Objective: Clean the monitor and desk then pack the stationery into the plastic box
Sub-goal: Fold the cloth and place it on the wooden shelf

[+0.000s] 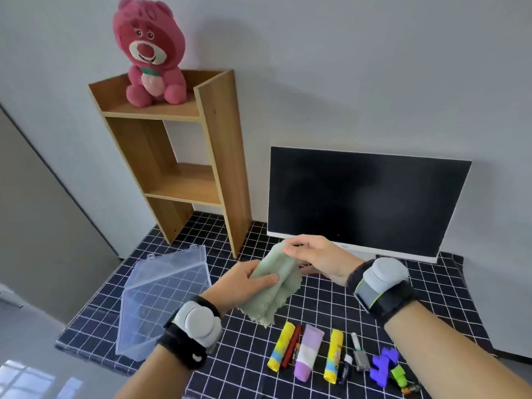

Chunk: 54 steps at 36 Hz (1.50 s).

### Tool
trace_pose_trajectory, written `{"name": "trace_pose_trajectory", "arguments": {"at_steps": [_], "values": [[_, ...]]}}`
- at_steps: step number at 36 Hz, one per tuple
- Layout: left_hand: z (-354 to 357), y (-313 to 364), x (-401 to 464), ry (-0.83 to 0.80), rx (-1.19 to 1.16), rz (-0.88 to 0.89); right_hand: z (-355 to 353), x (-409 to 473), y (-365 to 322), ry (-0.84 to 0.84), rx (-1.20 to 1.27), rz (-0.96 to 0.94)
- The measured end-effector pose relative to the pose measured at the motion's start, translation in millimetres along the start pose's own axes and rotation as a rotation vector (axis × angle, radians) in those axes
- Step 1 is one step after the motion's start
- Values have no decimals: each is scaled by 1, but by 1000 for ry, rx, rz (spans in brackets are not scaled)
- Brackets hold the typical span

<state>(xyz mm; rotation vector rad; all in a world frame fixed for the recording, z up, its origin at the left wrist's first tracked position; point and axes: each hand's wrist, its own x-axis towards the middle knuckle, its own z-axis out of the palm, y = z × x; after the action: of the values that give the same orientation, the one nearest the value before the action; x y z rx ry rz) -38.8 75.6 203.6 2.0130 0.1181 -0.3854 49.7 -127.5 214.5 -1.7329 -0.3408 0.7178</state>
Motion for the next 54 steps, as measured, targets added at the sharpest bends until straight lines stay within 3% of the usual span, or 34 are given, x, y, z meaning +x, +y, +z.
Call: {"name": "trace_pose_trajectory", "arguments": {"at_steps": [13, 25, 40, 48, 54], "values": [[-163, -56, 70, 201, -24, -58, 58, 135, -57, 158, 127, 101], [-256, -41, 142, 291, -43, -101, 63, 184, -88, 274, 294, 102], [-267, -9, 237, 311, 15, 0, 39, 183, -90, 385, 293, 86], [-254, -14, 264, 291, -36, -66, 29, 164, -89, 417, 259, 96], [-257, -25, 267, 369, 22, -86, 24, 154, -83, 444, 231, 108]]}}
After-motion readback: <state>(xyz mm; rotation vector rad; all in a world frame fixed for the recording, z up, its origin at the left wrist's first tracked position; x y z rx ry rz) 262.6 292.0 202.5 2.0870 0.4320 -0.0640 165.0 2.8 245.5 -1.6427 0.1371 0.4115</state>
